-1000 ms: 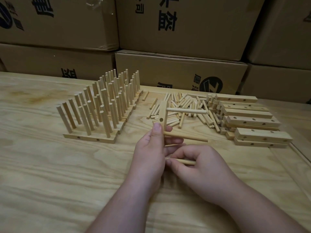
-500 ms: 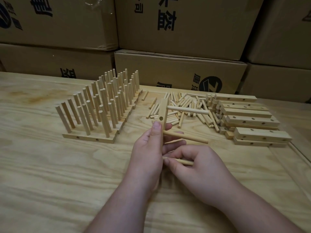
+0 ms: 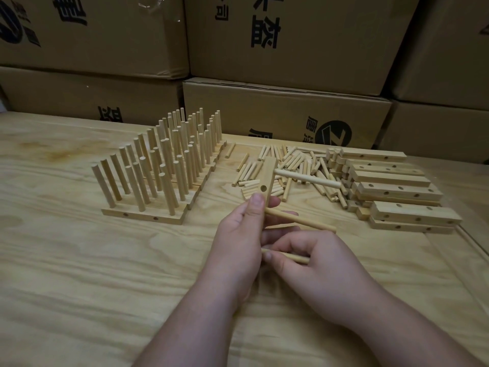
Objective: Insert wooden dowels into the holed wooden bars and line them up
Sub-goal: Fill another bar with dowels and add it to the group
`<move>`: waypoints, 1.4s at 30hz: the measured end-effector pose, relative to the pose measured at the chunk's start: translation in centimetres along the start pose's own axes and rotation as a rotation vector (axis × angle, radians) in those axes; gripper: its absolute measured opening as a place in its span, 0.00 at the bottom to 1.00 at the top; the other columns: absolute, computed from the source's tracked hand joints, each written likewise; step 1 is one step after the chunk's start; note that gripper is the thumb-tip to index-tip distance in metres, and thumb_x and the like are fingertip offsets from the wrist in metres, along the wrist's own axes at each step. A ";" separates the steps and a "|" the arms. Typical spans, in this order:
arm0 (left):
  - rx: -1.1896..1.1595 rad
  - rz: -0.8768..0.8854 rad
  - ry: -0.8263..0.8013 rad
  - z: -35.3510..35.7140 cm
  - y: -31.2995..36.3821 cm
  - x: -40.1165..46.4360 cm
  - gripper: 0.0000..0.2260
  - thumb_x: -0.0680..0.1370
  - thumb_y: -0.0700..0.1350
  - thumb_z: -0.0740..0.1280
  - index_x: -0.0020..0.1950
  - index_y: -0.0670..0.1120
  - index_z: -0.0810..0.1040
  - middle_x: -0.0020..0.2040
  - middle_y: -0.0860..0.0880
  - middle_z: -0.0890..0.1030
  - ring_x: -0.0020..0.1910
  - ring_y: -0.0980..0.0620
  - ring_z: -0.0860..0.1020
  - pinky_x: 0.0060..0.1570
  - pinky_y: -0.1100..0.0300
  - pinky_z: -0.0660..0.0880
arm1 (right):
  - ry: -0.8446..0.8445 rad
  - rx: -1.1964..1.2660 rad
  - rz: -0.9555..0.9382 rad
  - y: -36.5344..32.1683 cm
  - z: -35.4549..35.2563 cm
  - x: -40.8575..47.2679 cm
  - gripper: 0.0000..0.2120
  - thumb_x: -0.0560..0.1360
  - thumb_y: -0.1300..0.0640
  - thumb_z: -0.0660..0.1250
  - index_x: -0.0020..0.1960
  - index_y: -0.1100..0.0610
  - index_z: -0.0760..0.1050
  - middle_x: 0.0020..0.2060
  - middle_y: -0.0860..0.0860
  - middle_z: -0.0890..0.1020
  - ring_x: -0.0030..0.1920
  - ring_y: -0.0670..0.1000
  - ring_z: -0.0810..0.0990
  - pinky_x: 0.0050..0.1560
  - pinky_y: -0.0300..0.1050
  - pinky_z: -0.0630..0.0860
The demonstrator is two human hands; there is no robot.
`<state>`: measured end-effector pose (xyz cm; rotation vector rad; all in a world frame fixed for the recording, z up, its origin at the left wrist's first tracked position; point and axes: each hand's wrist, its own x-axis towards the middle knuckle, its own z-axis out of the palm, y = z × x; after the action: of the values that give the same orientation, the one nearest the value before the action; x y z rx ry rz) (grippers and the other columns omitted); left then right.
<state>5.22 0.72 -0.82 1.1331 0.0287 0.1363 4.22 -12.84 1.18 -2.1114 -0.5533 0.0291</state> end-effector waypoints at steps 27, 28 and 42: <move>-0.170 -0.030 0.090 0.3 -0.4 0.5 0.14 0.86 0.56 0.51 0.63 0.50 0.70 0.55 0.46 0.87 0.56 0.48 0.85 0.60 0.43 0.79 | 0.066 0.576 0.295 0.2 -0.5 1.3 0.12 0.64 0.50 0.78 0.43 0.55 0.84 0.38 0.60 0.85 0.37 0.54 0.84 0.31 0.44 0.80; -0.173 -0.030 0.092 0.4 -0.4 0.5 0.14 0.86 0.55 0.51 0.63 0.51 0.70 0.55 0.47 0.87 0.57 0.48 0.85 0.60 0.43 0.78 | 0.078 0.591 0.297 0.3 -0.5 1.3 0.12 0.63 0.51 0.78 0.43 0.57 0.84 0.39 0.61 0.85 0.37 0.55 0.85 0.33 0.45 0.81; -0.459 0.053 0.347 -0.8 0.9 0.9 0.15 0.78 0.51 0.71 0.63 0.50 0.76 0.47 0.45 0.87 0.45 0.47 0.86 0.45 0.45 0.83 | 0.265 0.384 0.238 1.4 -0.3 0.9 0.08 0.71 0.64 0.76 0.45 0.51 0.84 0.40 0.51 0.86 0.38 0.49 0.84 0.45 0.44 0.82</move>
<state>5.92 1.96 -0.34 0.6424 0.2634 0.3670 5.60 -13.34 0.43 -1.7573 -0.1224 -0.0088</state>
